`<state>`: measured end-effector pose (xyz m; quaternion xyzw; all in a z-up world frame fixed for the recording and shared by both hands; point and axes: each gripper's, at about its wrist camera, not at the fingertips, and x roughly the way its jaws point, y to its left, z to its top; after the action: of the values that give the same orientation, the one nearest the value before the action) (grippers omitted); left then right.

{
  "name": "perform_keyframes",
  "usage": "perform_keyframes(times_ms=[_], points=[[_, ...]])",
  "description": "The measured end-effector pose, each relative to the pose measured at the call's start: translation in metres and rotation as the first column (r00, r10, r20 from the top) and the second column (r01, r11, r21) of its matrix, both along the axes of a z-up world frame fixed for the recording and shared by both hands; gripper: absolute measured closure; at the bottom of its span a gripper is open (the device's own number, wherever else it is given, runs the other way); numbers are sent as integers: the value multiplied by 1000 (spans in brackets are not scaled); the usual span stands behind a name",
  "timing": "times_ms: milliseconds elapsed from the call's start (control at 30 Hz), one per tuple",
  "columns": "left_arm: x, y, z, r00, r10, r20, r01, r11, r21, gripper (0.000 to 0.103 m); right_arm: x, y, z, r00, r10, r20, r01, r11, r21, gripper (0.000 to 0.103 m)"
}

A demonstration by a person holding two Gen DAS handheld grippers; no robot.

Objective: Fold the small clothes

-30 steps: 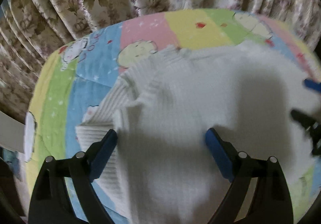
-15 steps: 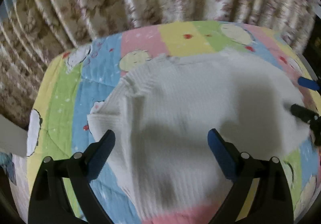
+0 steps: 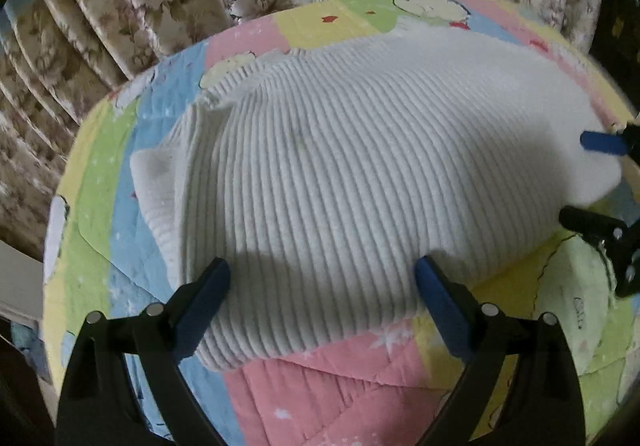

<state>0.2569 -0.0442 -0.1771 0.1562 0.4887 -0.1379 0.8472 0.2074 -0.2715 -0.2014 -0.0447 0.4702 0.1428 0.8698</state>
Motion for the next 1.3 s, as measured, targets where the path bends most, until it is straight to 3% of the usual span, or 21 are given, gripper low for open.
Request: perform_keyframes(times_ms=[233, 367, 433, 533, 700, 867, 1000, 1133, 1300], points=[[0, 5, -4, 1000, -7, -25, 6, 1000, -26, 9, -10, -23, 0, 1000, 23, -11, -22, 997, 69, 3], [2, -2, 10, 999, 23, -38, -25, 999, -31, 9, -14, -26, 13, 999, 42, -16, -39, 991, 127, 3], [4, -6, 21, 999, 34, -38, -36, 997, -69, 9, -17, -30, 26, 999, 36, 7, -36, 988, 147, 3], [9, -17, 34, 998, 52, -40, -56, 993, -108, 9, -17, -39, 44, 999, -2, 52, -6, 988, 154, 3], [22, -38, 36, 996, 78, -46, -83, 990, -113, 9, -2, -67, 53, 990, -123, 69, 111, 981, 159, 3], [35, -59, 23, 992, 106, -67, -112, 989, -97, 9, 10, -102, 48, 962, -264, 75, 245, 949, 197, 3], [46, -76, 9, 990, 120, -74, -125, 990, -61, 9, 29, -120, 25, 948, -319, 10, 305, 914, 268, 3], [50, -85, 2, 991, 126, -51, -127, 992, -18, 2, 41, -118, 4, 945, -325, -29, 317, 896, 311, 3], [51, -79, 0, 991, 120, -60, -122, 992, -31, 2, 46, -99, -10, 955, -280, -95, 295, 897, 329, 3]])
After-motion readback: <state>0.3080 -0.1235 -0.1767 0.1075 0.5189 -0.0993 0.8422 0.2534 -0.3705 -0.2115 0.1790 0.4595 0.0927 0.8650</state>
